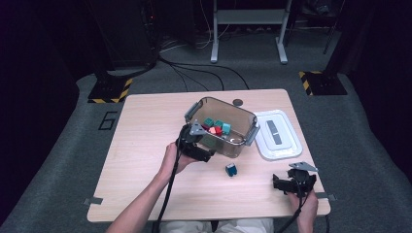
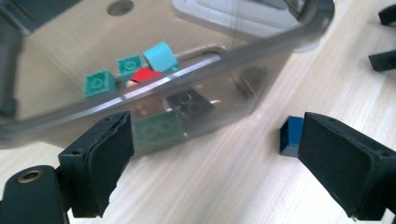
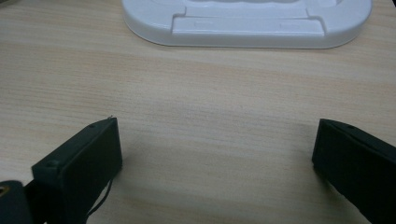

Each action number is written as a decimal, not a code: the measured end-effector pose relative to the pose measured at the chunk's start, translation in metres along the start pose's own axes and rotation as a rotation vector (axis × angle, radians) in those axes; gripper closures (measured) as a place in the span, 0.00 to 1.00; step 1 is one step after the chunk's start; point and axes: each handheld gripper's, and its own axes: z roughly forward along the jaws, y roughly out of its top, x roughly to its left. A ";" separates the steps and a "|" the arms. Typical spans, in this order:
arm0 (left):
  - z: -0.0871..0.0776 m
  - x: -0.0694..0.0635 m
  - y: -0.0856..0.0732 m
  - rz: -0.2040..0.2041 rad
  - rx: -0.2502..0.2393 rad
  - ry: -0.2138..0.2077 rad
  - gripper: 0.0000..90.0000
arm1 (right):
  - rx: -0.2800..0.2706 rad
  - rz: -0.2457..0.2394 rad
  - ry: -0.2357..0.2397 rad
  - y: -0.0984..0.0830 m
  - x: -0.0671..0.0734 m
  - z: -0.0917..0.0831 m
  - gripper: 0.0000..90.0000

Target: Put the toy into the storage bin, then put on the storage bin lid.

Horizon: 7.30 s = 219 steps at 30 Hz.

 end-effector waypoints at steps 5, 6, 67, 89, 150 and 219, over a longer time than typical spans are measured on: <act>0.011 -0.014 -0.010 -0.004 0.018 -0.026 0.08 | 0.000 0.000 0.000 0.000 0.000 0.000 0.01; 0.015 -0.017 -0.013 0.005 0.024 -0.030 0.08 | 0.000 0.000 0.000 0.000 0.000 0.000 0.01; 0.045 -0.041 -0.029 0.050 0.048 -0.078 0.64 | 0.000 0.000 0.000 0.000 0.000 0.000 0.01; -0.003 -0.003 -0.012 0.032 0.028 -0.024 0.64 | 0.000 0.000 0.000 0.000 0.000 0.000 0.01; 0.031 0.062 0.092 0.038 0.122 0.023 0.64 | -0.002 0.002 -0.001 0.000 0.000 0.000 0.01; 0.001 0.063 -0.156 -0.275 0.070 0.207 0.00 | 0.028 -0.040 0.023 0.003 0.001 0.000 0.00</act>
